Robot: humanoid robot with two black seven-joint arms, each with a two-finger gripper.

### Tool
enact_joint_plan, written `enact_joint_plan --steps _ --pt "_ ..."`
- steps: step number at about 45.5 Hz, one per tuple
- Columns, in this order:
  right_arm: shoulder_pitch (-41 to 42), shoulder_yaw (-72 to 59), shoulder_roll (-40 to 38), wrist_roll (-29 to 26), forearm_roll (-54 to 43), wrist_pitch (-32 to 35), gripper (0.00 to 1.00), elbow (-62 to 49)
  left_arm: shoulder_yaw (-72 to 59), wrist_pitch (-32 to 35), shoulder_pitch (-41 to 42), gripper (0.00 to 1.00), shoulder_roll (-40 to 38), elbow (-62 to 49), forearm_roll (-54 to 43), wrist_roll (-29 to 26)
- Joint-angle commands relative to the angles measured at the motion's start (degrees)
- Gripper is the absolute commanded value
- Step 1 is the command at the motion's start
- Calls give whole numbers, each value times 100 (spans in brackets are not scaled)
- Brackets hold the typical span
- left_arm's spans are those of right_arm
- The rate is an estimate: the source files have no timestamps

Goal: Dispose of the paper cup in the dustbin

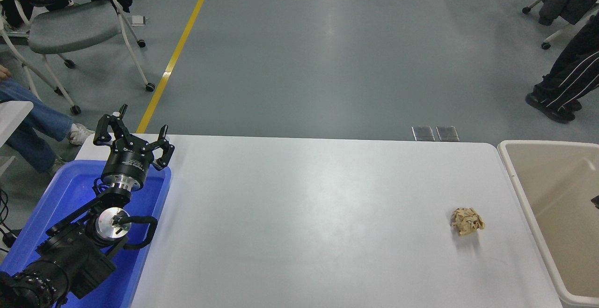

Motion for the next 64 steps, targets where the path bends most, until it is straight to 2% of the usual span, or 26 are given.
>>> enact_joint_plan --steps 1,17,24,34,47,53,61,64 --pt "121 32 74 -7 -8 -59 99 -9 0 0 0 100 0 0 -1 0" --pt "121 216 109 -7 36 -32 99 35 0 0 0 100 0 0 -1 0" --pt "253 1059 83 80 720 3 99 131 0 0 0 100 0 0 -1 0" --pt "517 1973 109 1249 1258 -6 99 887 0 0 0 100 0 0 -1 0" --pt "429 4311 -58 1460 1267 -58 99 2714 0 0 0 100 0 0 -1 0" --pt "288 4716 -67 1671 1188 -137 99 3496 0 0 0 100 0 0 -1 0" --pt "69 4760 153 2637 1030 -568 99 4279 0 0 0 100 0 0 -1 0" --pt "-2 4935 319 2814 767 -735 99 4429 0 0 0 100 0 0 -1 0"
